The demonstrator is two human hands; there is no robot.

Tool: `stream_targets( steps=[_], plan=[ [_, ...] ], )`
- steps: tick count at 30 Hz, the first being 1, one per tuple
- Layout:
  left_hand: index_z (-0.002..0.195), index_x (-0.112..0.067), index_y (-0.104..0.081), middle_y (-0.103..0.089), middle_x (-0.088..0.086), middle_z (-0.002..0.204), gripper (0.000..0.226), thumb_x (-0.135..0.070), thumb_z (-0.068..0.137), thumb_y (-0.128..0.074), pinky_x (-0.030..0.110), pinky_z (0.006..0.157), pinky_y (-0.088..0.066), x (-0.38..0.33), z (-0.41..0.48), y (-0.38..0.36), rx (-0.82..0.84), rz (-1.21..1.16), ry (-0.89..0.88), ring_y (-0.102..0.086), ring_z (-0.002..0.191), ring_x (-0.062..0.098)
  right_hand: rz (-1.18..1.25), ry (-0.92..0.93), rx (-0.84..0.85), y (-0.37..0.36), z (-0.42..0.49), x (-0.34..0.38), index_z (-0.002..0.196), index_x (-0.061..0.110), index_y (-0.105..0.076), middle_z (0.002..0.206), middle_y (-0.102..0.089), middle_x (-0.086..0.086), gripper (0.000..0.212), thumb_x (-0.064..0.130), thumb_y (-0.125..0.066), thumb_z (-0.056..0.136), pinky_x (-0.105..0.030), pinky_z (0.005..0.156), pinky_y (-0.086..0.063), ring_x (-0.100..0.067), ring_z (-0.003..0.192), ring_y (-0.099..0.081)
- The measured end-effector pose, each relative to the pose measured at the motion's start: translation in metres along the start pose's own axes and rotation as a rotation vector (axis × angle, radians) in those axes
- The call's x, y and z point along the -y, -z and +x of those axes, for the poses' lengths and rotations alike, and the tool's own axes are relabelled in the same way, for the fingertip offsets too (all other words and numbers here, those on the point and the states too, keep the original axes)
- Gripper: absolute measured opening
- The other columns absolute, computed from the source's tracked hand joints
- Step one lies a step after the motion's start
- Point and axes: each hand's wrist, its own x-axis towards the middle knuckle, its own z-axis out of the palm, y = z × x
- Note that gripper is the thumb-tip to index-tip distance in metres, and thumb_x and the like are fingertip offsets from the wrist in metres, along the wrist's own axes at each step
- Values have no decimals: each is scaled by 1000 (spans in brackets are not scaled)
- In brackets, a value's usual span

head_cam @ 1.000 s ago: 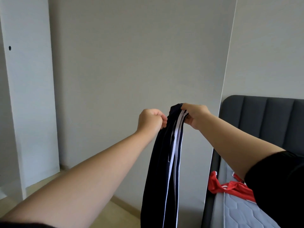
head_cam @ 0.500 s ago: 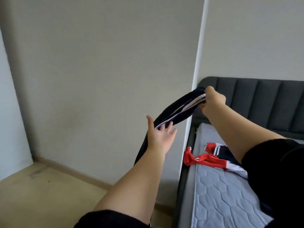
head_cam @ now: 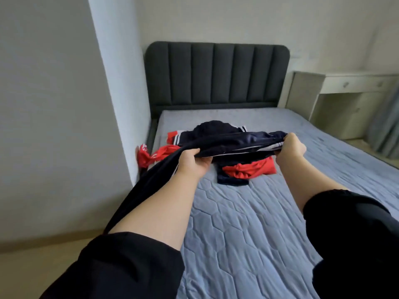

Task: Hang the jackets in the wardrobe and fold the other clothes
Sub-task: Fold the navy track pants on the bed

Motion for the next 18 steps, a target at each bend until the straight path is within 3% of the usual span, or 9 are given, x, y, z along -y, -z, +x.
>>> stream_targets(
  steps=[3,6,8,10,13,18],
  plan=[
    [96,1,-57,-62,16,95,29,7,92,-29,29,64,-55,83,9,-7,31,93,212,-60,83,27,3,56,-129,69,45,13,91,11,-51,90,-56,-4,8,12,-45,88,-24,58,-38,-16,67,-51],
    [93,1,-58,-62,15,93,26,5,92,-32,34,74,-51,155,10,0,95,274,456,-59,84,27,-210,115,-184,133,90,11,123,4,-53,117,-59,-13,33,12,-44,92,-28,72,-40,-17,85,-48],
    [91,-4,-58,-64,9,91,23,-4,95,-35,36,75,-46,189,8,14,159,585,648,-60,86,23,-441,124,-223,170,113,-4,115,5,-57,113,-61,-17,26,11,-47,92,-29,73,-42,-16,85,-47],
    [106,-6,-56,-62,7,108,25,-15,99,-34,35,83,-44,206,8,33,167,945,805,-60,101,24,-700,59,-275,199,129,-31,100,7,-54,117,-61,-19,11,8,-50,89,-33,75,-44,-20,86,-52],
    [137,-8,-38,-48,11,138,38,-17,101,-29,39,102,-35,208,15,63,54,1205,838,-47,127,28,-966,-66,-319,218,140,-77,117,-1,-53,123,-57,-20,33,7,-54,85,-36,89,-45,-33,108,-57],
    [137,-3,-40,-47,12,140,38,-15,102,-32,38,102,-36,178,31,100,-104,1401,742,-46,127,28,-1201,-115,-78,194,133,-149,135,4,-38,142,-37,-20,48,15,-49,89,-39,106,-29,-36,130,-36]
  ],
)
